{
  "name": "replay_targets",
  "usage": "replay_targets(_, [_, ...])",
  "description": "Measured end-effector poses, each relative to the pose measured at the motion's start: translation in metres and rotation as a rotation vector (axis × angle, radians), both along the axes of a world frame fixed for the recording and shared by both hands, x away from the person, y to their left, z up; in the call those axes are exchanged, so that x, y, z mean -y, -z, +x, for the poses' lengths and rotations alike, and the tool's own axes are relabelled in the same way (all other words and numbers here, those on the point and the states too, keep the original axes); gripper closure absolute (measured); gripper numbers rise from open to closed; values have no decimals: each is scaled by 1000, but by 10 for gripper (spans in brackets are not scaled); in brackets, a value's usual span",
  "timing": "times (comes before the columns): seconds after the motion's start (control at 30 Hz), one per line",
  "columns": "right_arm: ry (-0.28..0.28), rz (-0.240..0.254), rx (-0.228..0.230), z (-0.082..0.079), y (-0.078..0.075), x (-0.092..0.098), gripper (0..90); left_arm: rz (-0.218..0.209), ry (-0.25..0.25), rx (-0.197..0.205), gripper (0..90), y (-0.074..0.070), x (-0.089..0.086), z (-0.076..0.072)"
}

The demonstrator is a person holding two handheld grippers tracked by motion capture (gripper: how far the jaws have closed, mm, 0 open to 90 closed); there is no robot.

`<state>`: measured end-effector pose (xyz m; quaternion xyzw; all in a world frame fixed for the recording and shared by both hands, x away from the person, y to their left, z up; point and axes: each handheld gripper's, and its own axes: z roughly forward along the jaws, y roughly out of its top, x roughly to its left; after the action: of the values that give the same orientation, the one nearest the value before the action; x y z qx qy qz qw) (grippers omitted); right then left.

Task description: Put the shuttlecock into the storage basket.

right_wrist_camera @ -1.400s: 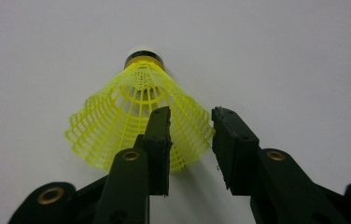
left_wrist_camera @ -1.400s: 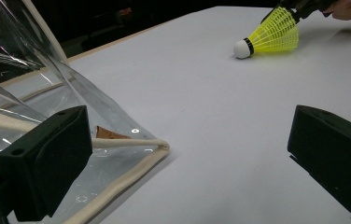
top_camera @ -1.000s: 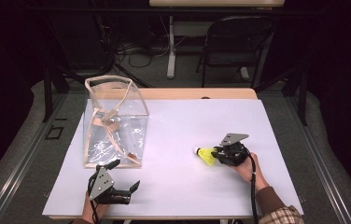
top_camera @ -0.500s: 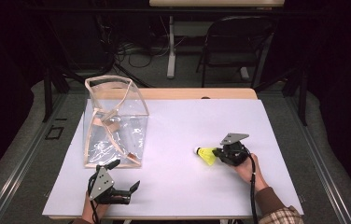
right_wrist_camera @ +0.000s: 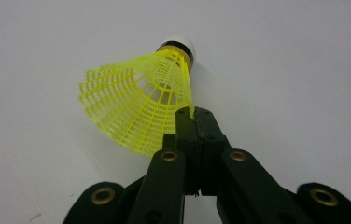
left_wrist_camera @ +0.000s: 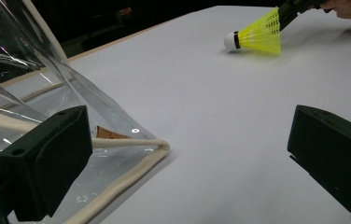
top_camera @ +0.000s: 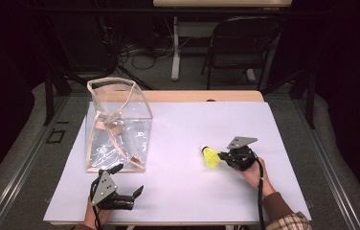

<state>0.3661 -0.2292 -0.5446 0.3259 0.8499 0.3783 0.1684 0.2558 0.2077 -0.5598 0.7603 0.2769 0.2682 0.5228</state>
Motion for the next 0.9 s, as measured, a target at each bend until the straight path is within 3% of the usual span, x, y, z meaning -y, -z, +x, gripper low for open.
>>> replay_targets(0.9, [-30,35,20,-6,-20,1,900,-1,0,-1,0,0,0,0])
